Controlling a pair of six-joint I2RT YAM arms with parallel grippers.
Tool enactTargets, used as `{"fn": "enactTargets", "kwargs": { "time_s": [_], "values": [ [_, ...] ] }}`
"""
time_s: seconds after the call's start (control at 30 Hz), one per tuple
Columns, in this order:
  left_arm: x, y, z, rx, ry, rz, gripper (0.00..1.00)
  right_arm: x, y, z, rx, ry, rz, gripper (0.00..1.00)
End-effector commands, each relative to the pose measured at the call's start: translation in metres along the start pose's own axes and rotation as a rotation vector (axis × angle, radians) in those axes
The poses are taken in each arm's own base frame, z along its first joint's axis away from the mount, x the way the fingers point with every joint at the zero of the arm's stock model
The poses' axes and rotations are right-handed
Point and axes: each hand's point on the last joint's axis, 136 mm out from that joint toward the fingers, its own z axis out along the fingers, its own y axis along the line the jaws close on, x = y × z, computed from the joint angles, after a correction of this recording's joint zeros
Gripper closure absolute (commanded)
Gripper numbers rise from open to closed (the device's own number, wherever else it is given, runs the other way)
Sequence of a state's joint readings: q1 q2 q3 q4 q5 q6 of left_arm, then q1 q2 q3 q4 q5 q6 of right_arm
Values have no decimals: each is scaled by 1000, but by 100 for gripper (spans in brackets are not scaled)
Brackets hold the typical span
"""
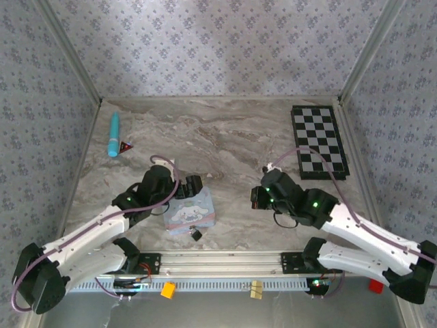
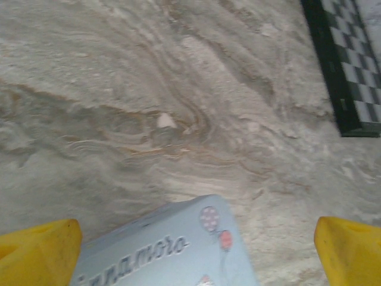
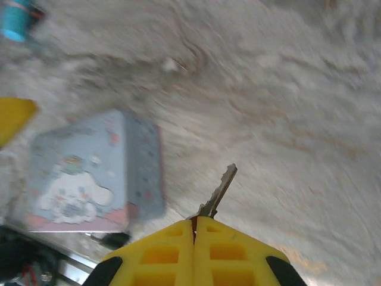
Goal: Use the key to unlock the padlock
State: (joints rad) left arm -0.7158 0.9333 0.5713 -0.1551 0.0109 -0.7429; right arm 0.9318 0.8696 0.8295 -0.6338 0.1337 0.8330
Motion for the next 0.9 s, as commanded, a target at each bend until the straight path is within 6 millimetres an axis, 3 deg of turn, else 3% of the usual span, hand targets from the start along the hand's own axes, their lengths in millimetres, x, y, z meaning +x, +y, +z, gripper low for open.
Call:
{"fn": "enactTargets", "kwargs": {
  "time_s": [0.0, 0.2, 0.4, 0.6, 0.7, 0.87],
  "values": [
    [-28, -57, -7, 208, -45, 7, 0, -31, 40, -11, -169, -138, -165, 100],
    [-41, -95, -19, 319, -36, 9, 2, -44, 78, -8, -323, -306, -420, 100],
    [-48, -108, -30, 357, -32, -10, 5, -46, 101, 0, -366, -405, -619, 100],
    [-50, -110, -30, 337, -4, -33, 9, -41, 113, 11, -356, -498, -774, 100],
    [-53, -114, -34, 348, -4, -39, 11, -40, 110, 17, -318, -518, -809, 100],
    [-52, -118, -36, 350, 16, -36, 22, -40, 109, 25, -277, -510, -839, 100]
  ]
}}
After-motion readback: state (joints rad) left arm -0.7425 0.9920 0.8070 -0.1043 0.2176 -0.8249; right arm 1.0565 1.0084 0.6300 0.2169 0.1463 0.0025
